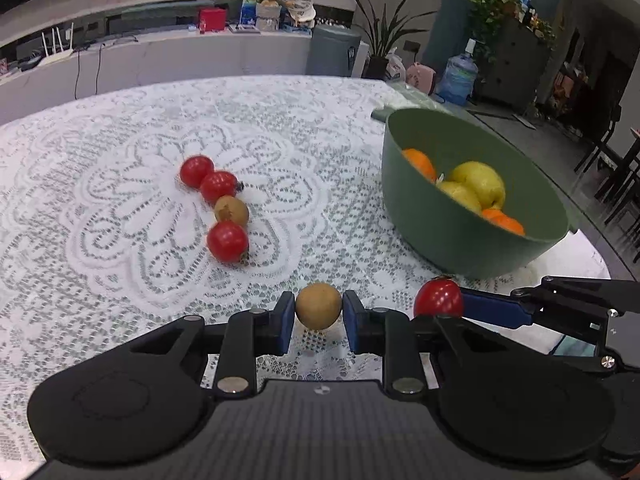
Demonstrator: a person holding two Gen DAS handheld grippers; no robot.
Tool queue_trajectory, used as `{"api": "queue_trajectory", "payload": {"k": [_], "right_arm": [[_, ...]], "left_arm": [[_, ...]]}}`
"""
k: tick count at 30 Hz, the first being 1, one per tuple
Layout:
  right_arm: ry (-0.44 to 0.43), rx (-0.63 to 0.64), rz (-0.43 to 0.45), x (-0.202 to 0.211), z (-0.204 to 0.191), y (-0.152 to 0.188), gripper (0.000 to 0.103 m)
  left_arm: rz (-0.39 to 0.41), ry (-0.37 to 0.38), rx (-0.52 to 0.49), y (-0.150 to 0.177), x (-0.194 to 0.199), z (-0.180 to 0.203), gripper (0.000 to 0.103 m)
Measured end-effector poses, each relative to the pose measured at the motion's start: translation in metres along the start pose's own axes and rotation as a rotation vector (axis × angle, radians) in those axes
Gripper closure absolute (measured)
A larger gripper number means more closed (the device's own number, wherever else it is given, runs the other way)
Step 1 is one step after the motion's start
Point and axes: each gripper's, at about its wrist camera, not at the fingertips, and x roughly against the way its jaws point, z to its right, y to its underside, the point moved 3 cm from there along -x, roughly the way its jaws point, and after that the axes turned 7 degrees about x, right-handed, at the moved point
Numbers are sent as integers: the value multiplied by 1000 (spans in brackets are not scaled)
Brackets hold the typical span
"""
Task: Organize fruits
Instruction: 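Grasp a red tomato with the right tool while the left tool grasps a kiwi, then lower the tomato and kiwi into the colander and open both tools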
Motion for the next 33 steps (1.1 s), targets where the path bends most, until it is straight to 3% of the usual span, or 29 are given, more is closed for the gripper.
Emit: {"api": "queue_trajectory", "payload": {"k": [13,20,27,33], "right_arm": [[-16,-14,135,50,3,-30,77],[71,-60,168,69,31,-46,77],[124,-59,132,74,69,-57,77],[108,-61,9,60,106,-63,77]], "left_arm": [[100,13,-15,-30,44,20,74],[126,37,-45,-47,51,40,74],[106,82,-110,-65,41,71,74],[34,121,-169,-76,19,94,74]]}}
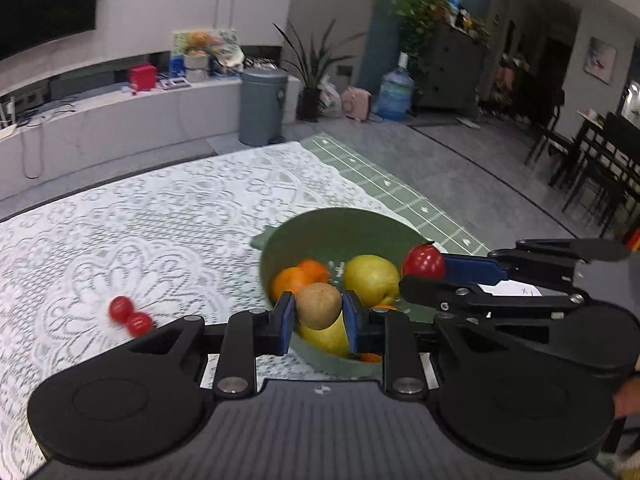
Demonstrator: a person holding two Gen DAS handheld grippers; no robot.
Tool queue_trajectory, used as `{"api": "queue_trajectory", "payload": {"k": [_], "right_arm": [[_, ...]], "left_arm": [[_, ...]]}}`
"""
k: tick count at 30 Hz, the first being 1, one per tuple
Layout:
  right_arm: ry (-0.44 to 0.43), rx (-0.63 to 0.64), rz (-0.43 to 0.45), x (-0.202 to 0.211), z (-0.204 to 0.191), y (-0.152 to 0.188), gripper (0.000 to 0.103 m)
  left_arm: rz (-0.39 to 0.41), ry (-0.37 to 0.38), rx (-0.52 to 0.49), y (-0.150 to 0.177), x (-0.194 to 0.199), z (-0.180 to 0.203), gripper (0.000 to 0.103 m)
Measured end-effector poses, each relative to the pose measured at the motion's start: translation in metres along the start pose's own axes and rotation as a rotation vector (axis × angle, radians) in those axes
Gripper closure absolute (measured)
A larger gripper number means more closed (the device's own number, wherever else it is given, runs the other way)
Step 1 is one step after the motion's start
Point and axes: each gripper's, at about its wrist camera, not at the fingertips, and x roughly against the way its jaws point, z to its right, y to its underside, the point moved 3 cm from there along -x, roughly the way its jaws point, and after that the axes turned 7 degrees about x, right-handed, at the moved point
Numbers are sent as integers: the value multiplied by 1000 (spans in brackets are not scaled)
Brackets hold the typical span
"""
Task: Organize fruits
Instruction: 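Lower the tomato and kiwi into the colander and open both tools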
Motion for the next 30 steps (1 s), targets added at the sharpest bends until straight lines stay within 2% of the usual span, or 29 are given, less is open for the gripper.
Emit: {"api": "queue_trajectory", "payload": {"k": [7,16,21,30], "right_arm": [[-23,7,-163,-30,28,3,77],[-104,37,-299,-59,39,5,77],[-112,40,-380,-74,45,7,77],[-138,122,-511,-93,50,12,77]], "left_arm": [[-139,65,7,-2,-35,4,74],[-272,96,17,5,-66,-6,74],[-304,103,13,3,-72,-4,74],[-343,144,-36,4,-74,12,74]]}}
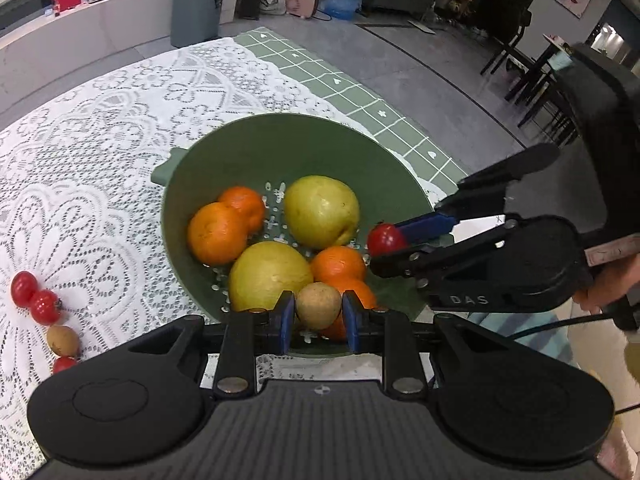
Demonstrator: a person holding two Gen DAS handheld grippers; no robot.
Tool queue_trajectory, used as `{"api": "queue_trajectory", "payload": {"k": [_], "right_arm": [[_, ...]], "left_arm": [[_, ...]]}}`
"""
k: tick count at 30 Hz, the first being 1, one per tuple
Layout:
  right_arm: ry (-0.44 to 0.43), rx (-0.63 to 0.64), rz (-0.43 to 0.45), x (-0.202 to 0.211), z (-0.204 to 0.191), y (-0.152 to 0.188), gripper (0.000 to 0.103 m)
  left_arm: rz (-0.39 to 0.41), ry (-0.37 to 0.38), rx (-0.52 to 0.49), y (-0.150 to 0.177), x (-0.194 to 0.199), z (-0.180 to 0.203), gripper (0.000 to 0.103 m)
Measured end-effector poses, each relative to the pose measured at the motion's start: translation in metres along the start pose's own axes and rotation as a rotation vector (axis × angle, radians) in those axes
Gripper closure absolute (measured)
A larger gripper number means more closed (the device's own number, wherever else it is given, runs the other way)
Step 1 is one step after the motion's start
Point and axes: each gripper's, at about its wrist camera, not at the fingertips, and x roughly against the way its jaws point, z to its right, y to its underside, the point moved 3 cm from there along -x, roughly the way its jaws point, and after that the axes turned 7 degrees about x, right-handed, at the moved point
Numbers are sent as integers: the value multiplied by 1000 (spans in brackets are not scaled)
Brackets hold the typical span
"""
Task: Organize fruits
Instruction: 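Lower the tomato and kiwi into the colander and open both tools, then withdraw both tools from the colander toward the remaining tomatoes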
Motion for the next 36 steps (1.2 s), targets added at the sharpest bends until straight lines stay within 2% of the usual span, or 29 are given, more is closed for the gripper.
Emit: {"api": "queue_trajectory", "payload": {"k": [13,16,18,22,25,27,34,36], "right_arm": [[-31,-5,-28,0,3,-4,75],[-35,-7,-14,4,1,-4,68],[-32,-11,-5,7,0,-3,66],[-22,-22,15,14,-3,-1,64],[-9,-38,41,21,-4,-1,58],[-2,-55,69,28,-5,-1,50],[12,-122,179,54,-15,2,44],[8,-165,228,61,-19,4,36]], "left_arm": [[-59,-13,11,1,-12,1,74],[-55,-22,2,3,-12,4,74],[-52,-23,1,2,-13,5,70],[-39,-25,-14,3,-7,9,57],[-24,-25,-19,5,0,10,54],[-10,-26,-16,6,5,10,52],[62,-31,0,13,34,6,43],[93,-39,9,16,43,4,41]]}}
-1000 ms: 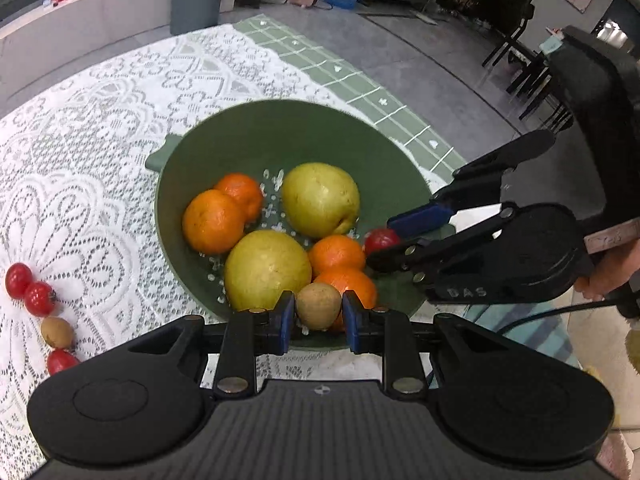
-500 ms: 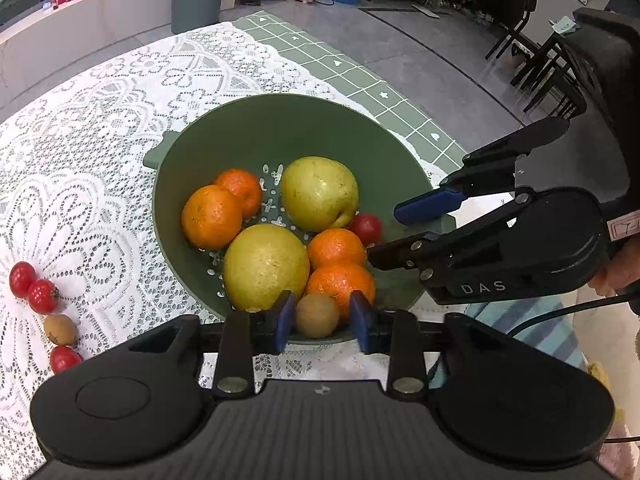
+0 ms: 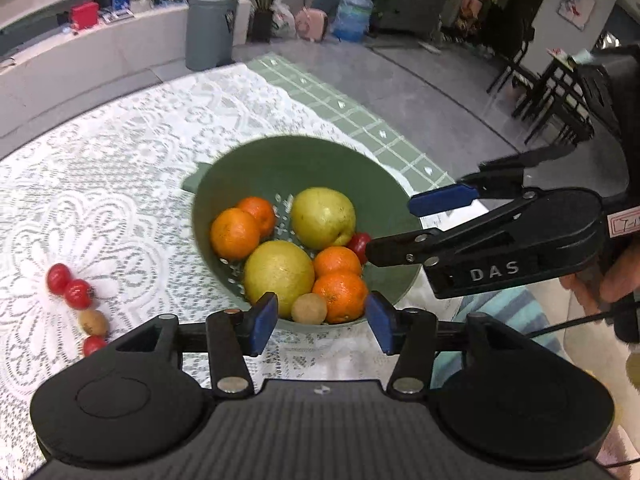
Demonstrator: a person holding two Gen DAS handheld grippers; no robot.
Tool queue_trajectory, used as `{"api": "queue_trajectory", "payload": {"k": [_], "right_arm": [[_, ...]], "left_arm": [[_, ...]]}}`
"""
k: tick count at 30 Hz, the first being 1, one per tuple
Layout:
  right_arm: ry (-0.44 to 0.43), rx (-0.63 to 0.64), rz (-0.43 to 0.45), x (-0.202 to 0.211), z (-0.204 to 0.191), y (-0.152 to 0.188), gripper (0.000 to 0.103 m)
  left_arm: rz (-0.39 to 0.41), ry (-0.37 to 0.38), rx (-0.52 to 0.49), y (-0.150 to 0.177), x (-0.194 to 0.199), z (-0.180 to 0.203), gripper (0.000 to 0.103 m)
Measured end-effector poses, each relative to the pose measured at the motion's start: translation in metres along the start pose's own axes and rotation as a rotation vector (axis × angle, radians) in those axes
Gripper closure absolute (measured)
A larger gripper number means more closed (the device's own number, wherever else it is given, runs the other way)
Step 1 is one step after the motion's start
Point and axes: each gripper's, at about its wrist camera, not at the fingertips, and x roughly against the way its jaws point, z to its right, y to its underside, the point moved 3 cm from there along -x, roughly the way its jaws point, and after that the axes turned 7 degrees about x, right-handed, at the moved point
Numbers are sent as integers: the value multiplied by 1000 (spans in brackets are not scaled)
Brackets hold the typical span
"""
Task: Organize fruits
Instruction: 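Withdraw both tools from the colander toward the remaining tomatoes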
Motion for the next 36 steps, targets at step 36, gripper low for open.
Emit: {"api": "queue_trajectory", "payload": {"k": [36], "right_arm": [[58,58,407,-25,-171,30,13]], "left_arm": [[414,-397,362,102,105,-146,14]]}}
